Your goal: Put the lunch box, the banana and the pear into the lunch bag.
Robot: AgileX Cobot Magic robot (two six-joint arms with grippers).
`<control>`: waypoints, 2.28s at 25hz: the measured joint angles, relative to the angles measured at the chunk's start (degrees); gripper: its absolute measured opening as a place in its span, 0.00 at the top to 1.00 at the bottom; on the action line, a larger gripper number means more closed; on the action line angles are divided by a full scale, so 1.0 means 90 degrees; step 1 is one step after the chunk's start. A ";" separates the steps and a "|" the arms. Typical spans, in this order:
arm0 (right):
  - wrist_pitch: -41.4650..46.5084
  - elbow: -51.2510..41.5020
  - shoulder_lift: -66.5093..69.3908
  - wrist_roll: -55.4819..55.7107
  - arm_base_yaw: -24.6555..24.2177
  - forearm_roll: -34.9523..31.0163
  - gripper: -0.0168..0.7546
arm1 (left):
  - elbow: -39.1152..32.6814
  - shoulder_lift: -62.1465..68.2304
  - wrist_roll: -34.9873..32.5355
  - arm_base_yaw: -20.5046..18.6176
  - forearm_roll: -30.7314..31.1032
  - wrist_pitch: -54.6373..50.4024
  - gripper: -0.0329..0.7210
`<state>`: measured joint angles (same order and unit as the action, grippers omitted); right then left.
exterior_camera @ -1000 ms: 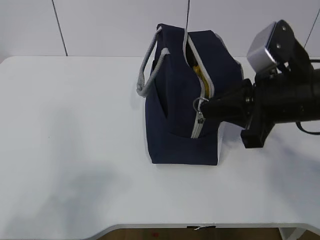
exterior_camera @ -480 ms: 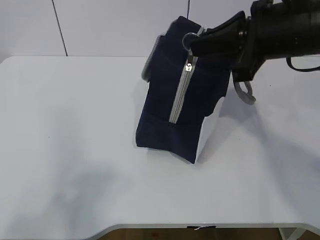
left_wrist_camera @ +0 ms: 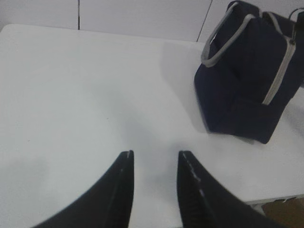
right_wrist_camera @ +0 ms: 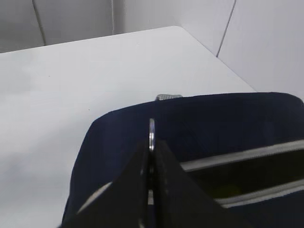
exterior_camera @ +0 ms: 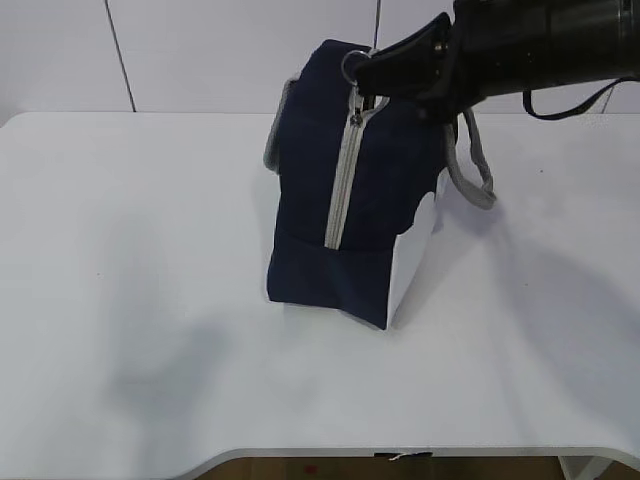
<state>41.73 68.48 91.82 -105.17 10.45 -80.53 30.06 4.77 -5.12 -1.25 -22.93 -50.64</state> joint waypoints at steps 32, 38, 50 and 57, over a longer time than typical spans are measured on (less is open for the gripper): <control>-0.0045 0.0020 0.0227 0.0432 0.0014 -0.0045 0.97 | 0.0998 0.6591 -0.8329 0.0809 -0.6927 0.1136 0.56; -0.0045 0.0020 0.0288 0.0443 0.0014 -0.0088 0.97 | 0.1700 0.7772 -0.9079 0.1877 -0.7195 0.1810 0.56; -0.0045 0.0020 0.0288 0.0456 0.0014 -0.0111 0.97 | 0.2563 0.9534 -1.0454 0.2477 -0.8644 0.2167 0.56; -0.0045 0.0020 0.0288 0.0456 0.0014 -0.0135 0.97 | 0.2809 0.9813 -1.0566 0.2502 -0.8677 0.1746 0.55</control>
<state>41.33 68.66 94.41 -101.06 10.58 -81.75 55.34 93.09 -100.22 21.27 -101.02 -34.93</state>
